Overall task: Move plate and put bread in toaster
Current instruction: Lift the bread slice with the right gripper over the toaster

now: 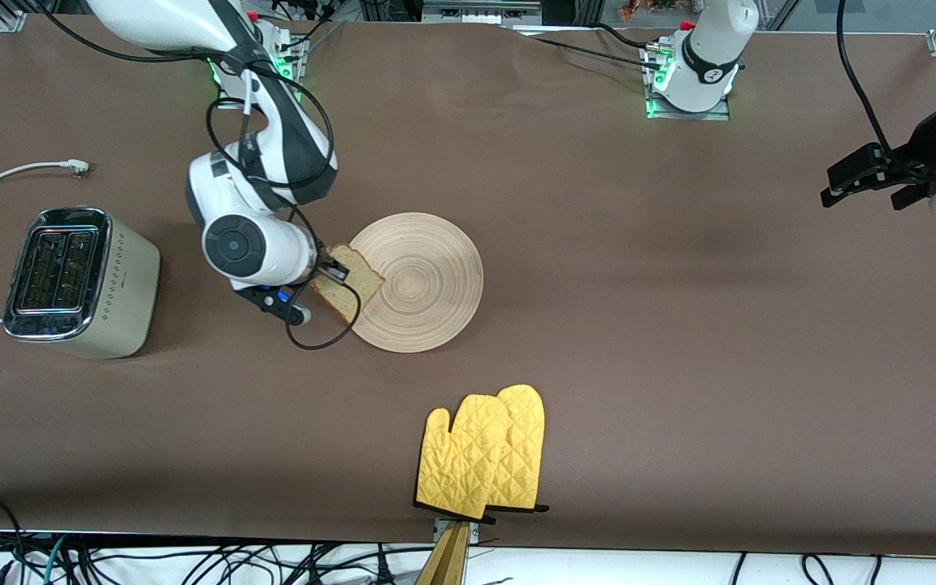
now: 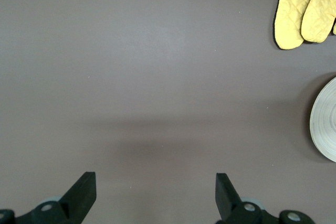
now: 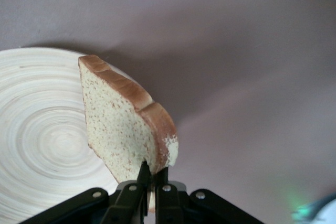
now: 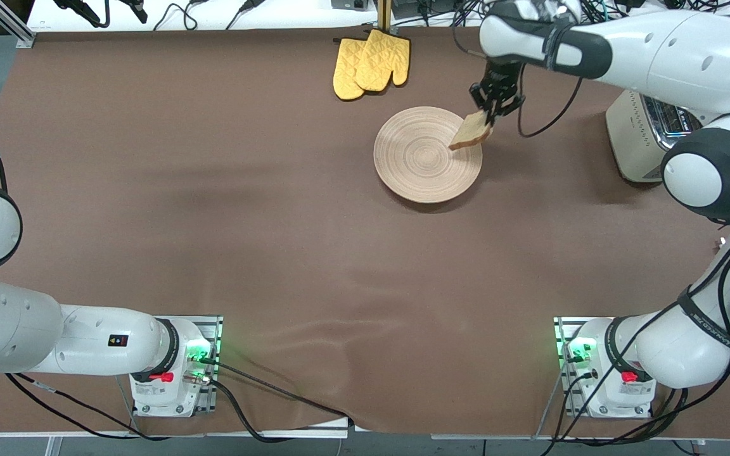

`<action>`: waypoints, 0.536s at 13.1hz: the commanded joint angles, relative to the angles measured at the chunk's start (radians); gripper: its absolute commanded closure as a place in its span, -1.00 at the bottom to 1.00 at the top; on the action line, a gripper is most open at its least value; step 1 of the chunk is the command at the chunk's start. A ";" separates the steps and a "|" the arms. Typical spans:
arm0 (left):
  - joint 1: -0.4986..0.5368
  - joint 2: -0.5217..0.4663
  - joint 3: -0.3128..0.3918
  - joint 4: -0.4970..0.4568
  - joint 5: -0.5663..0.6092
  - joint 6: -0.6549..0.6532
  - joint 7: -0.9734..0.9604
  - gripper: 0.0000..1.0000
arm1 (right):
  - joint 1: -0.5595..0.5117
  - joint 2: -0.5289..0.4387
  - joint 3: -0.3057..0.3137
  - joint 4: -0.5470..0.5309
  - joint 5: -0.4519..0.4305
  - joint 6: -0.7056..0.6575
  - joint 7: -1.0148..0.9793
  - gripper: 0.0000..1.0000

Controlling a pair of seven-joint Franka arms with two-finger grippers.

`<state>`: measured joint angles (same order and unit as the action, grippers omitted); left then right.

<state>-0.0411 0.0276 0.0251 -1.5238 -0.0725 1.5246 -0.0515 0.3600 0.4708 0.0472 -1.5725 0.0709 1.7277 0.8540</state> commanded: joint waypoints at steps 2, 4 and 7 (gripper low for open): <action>-0.028 0.023 -0.014 0.030 0.089 -0.011 0.018 -1.00 | -0.012 -0.024 -0.117 0.196 -0.026 -0.300 -0.235 1.00; -0.029 0.023 -0.017 0.030 0.091 -0.011 0.019 -1.00 | -0.012 -0.055 -0.205 0.212 -0.029 -0.408 -0.350 1.00; -0.029 0.021 -0.017 0.030 0.095 -0.012 0.019 -1.00 | -0.012 -0.087 -0.286 0.212 -0.138 -0.465 -0.519 1.00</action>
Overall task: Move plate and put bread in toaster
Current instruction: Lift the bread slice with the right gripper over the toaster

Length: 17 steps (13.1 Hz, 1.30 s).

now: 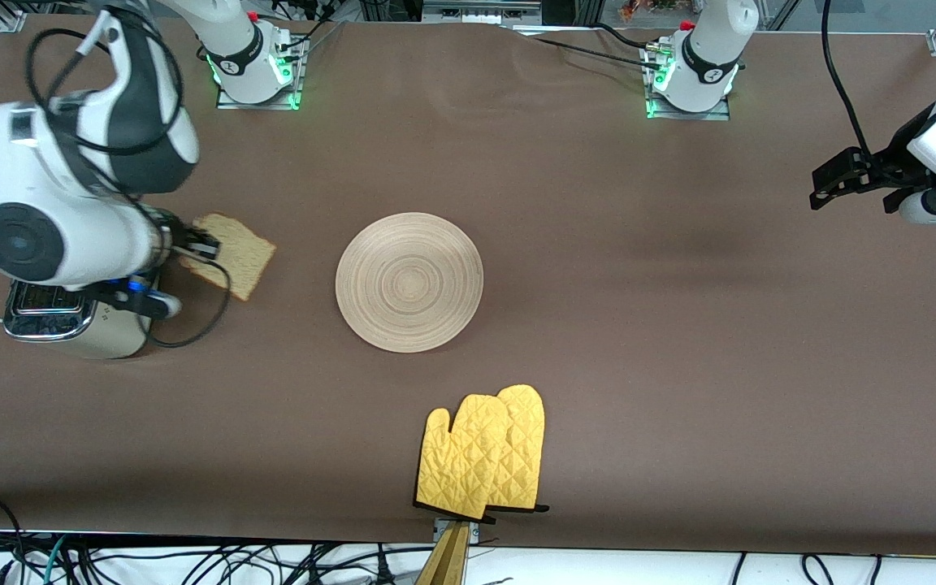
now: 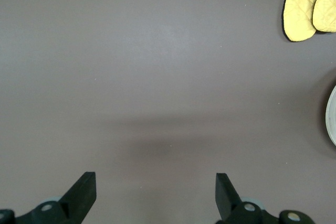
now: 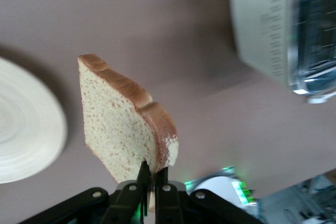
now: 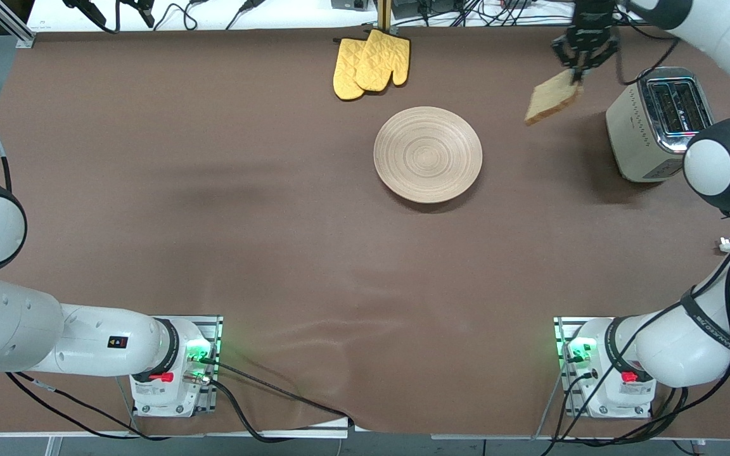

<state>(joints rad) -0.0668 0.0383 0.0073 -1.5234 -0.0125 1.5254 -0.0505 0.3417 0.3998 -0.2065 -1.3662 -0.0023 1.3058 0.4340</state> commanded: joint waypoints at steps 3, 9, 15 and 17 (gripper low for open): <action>-0.002 0.012 0.002 0.029 0.036 -0.014 0.015 -1.00 | 0.007 -0.018 -0.129 0.006 -0.164 -0.048 -0.297 1.00; -0.002 0.011 -0.004 0.029 0.034 -0.016 0.009 -1.00 | -0.064 0.010 -0.143 0.004 -0.407 0.045 -0.550 1.00; -0.002 0.012 -0.003 0.029 0.036 -0.016 0.009 -1.00 | -0.225 0.054 -0.143 0.002 -0.436 0.219 -0.722 1.00; -0.002 0.012 -0.003 0.029 0.034 -0.016 0.008 -1.00 | -0.245 0.065 -0.142 0.001 -0.433 0.236 -0.727 1.00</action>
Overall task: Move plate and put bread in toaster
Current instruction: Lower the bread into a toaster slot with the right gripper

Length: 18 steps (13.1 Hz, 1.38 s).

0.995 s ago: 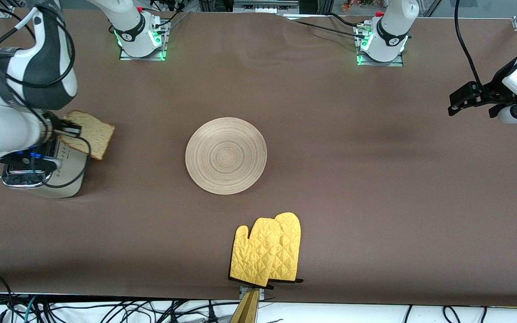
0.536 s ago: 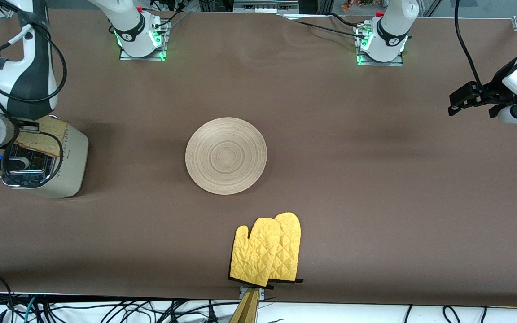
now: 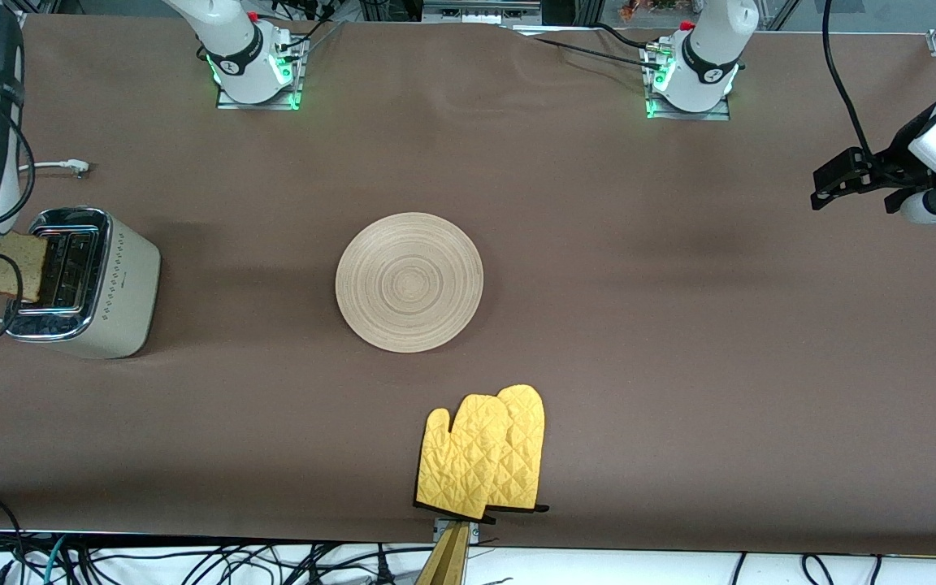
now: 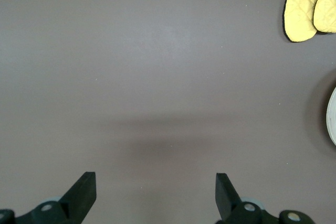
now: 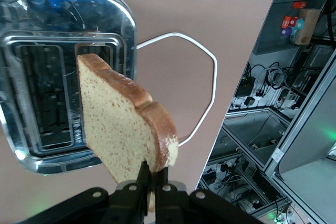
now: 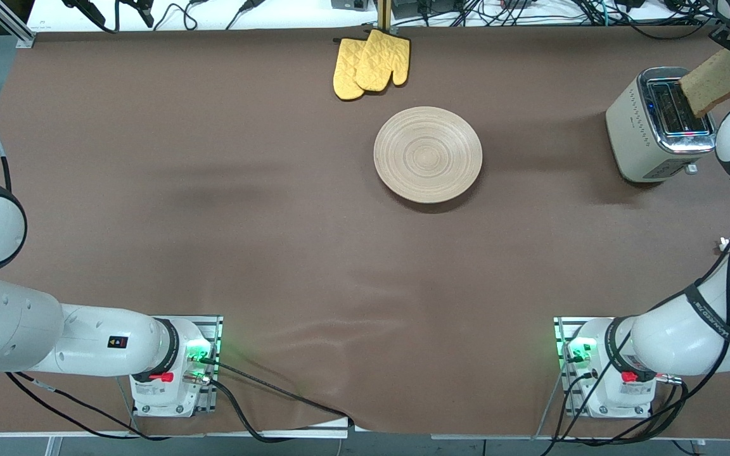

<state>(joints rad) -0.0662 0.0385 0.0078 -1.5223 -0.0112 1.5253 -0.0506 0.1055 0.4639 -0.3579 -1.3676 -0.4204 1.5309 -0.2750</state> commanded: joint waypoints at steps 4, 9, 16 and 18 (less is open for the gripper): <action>-0.018 0.021 -0.005 0.030 0.030 -0.011 0.008 -1.00 | -0.024 0.015 0.010 0.001 -0.005 0.026 -0.016 1.00; -0.014 0.021 -0.002 0.030 0.031 -0.011 0.009 -1.00 | -0.026 0.047 0.011 -0.004 0.034 0.060 -0.015 1.00; -0.015 0.021 -0.002 0.028 0.031 0.004 0.009 -1.00 | -0.026 0.078 0.011 -0.004 0.081 0.091 -0.015 1.00; -0.011 0.023 -0.002 0.028 0.031 0.006 0.011 -1.00 | -0.026 0.079 0.011 -0.004 0.081 0.095 -0.015 1.00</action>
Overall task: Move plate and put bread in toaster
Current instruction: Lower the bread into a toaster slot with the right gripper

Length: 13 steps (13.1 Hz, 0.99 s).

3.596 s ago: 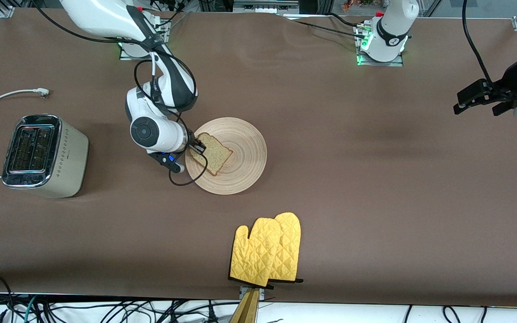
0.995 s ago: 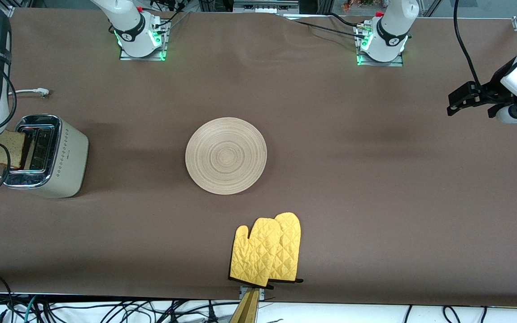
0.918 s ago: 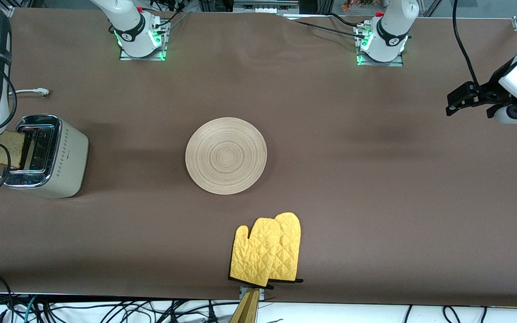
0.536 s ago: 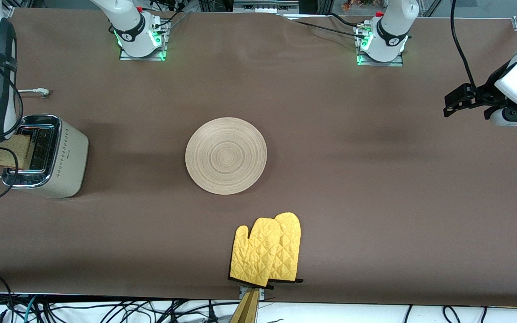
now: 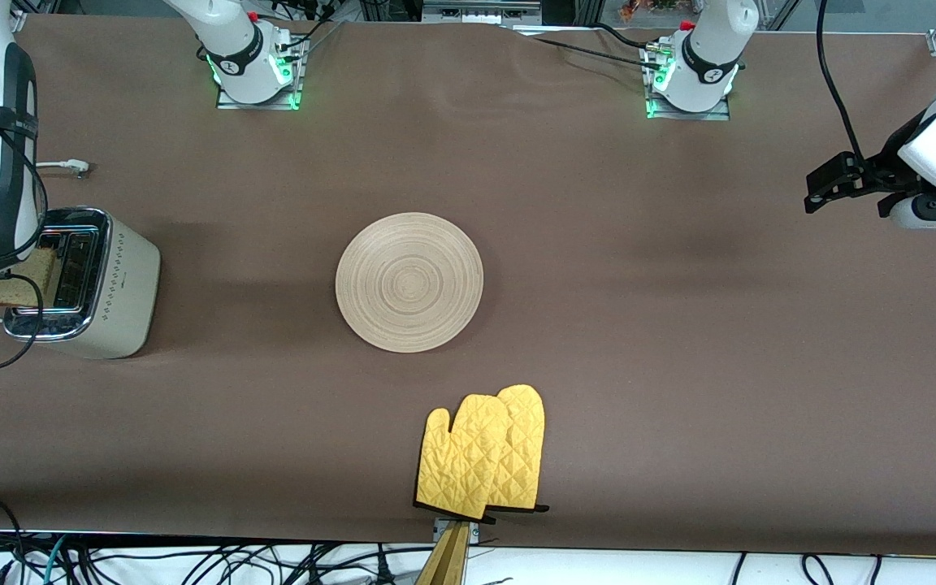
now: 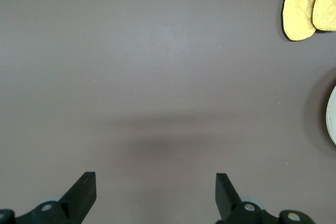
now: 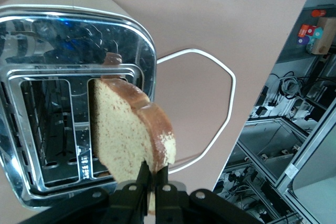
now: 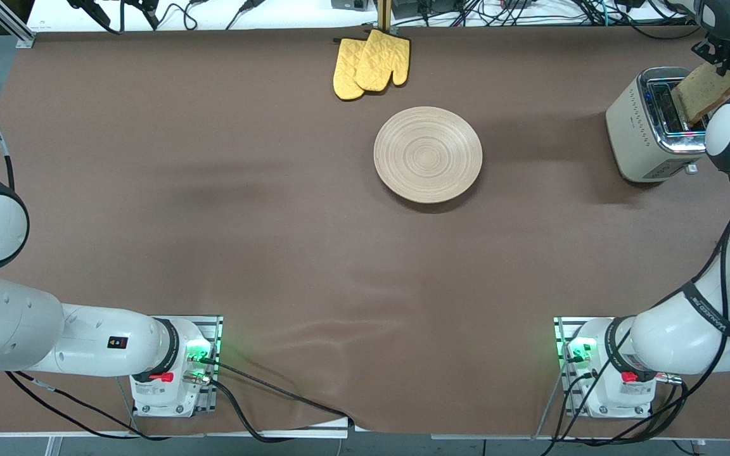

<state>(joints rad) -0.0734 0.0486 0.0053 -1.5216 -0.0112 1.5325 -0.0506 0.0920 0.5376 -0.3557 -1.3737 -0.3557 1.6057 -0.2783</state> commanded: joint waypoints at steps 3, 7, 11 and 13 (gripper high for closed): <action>-0.002 0.025 0.002 0.029 0.031 0.000 0.009 -1.00 | -0.017 0.007 0.007 0.004 0.017 0.020 -0.013 1.00; -0.008 0.025 0.001 0.029 0.031 0.000 0.009 -1.00 | -0.023 0.011 0.009 0.002 0.018 0.022 -0.006 1.00; -0.006 0.025 0.001 0.029 0.031 0.000 0.009 -1.00 | -0.021 0.030 0.012 0.001 0.076 0.020 0.004 1.00; -0.005 0.025 0.001 0.028 0.033 0.000 0.009 -1.00 | -0.020 0.039 0.012 0.001 0.092 0.022 0.010 1.00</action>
<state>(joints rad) -0.0740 0.0607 0.0055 -1.5211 -0.0112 1.5353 -0.0506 0.0804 0.5652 -0.3544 -1.3750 -0.2920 1.6132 -0.2770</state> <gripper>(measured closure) 0.000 0.930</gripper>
